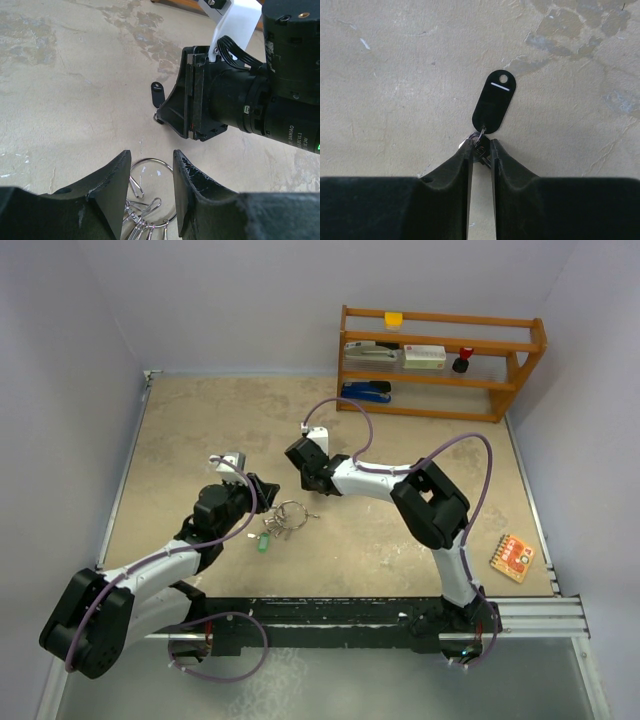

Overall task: Put the keys on the keyring
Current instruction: Pick up the key from the center of the board, then insert the key onto the keyring.

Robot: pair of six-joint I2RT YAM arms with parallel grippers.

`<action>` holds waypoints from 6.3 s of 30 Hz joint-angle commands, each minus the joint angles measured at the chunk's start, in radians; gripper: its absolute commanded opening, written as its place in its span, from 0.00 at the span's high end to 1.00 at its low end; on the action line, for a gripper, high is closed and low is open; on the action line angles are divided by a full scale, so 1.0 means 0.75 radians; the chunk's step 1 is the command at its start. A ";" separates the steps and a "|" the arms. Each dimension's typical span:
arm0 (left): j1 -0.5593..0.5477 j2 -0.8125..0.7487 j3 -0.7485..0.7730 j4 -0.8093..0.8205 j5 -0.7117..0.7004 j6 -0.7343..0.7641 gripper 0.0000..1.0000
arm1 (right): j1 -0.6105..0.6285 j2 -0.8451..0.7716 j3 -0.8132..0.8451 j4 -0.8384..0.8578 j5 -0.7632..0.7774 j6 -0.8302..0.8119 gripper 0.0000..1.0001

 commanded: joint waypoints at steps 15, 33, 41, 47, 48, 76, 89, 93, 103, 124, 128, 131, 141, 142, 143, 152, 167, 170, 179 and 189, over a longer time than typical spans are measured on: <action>-0.005 0.013 -0.006 0.083 -0.009 0.006 0.64 | -0.042 -0.139 -0.130 0.191 0.086 -0.147 0.76; -0.006 0.011 -0.006 0.082 -0.009 0.006 0.64 | -0.043 -0.184 -0.116 0.169 -0.047 -0.312 0.67; -0.006 0.005 -0.006 0.070 -0.013 0.014 0.64 | -0.047 -0.141 -0.095 0.156 -0.043 -0.316 0.71; -0.006 0.008 -0.001 0.068 -0.013 0.017 0.64 | -0.061 -0.115 -0.084 0.138 -0.052 -0.308 0.72; -0.006 0.007 0.000 0.067 -0.013 0.017 0.64 | -0.064 -0.112 -0.082 0.139 -0.053 -0.308 0.72; -0.006 0.050 0.007 0.082 -0.016 0.025 0.64 | -0.093 -0.075 -0.076 0.146 -0.079 -0.303 0.80; -0.005 0.049 0.002 0.086 -0.017 0.022 0.64 | -0.094 -0.089 -0.093 0.164 -0.056 -0.302 0.95; -0.007 0.052 -0.002 0.089 -0.017 0.021 0.64 | -0.095 -0.111 -0.116 0.188 -0.038 -0.320 1.00; -0.006 0.103 0.021 0.131 0.039 0.018 0.64 | -0.125 -0.403 -0.403 0.432 -0.093 -0.587 1.00; -0.097 0.151 0.026 0.263 0.158 0.007 0.64 | -0.173 -1.149 -0.987 0.511 -0.773 -0.904 1.00; -0.182 0.186 0.047 0.248 0.141 0.046 0.64 | -0.174 -1.186 -1.008 0.419 -0.897 -0.901 1.00; -0.238 0.228 0.066 0.232 0.128 0.079 0.64 | -0.173 -1.171 -1.000 0.340 -0.985 -0.898 1.00; -0.334 0.367 0.128 0.141 0.069 0.194 0.64 | -0.175 -1.107 -1.023 0.232 -1.152 -0.855 1.00; -0.336 0.379 0.129 0.138 0.062 0.201 0.64 | -0.174 -1.108 -1.034 0.235 -1.155 -0.851 1.00; -0.336 0.393 0.127 0.137 0.048 0.204 0.64 | -0.173 -1.107 -1.043 0.241 -1.159 -0.849 1.00; -0.339 0.395 0.089 0.184 -0.219 0.112 0.64 | -0.174 -1.062 -1.090 0.326 -1.179 -0.822 1.00; -0.339 0.496 0.149 0.188 0.022 0.461 0.64 | -0.174 -1.020 -1.069 0.300 -1.230 -0.847 1.00; -0.338 0.557 0.178 0.191 0.104 0.535 0.63 | -0.174 -1.027 -1.067 0.293 -1.242 -0.853 1.00; -0.339 0.624 0.197 0.209 0.233 0.701 0.62 | -0.174 -1.032 -1.102 0.310 -1.265 -0.872 1.00; -0.339 0.739 0.293 0.062 0.234 0.854 0.70 | -0.175 -1.051 -1.140 0.345 -1.273 -0.865 1.00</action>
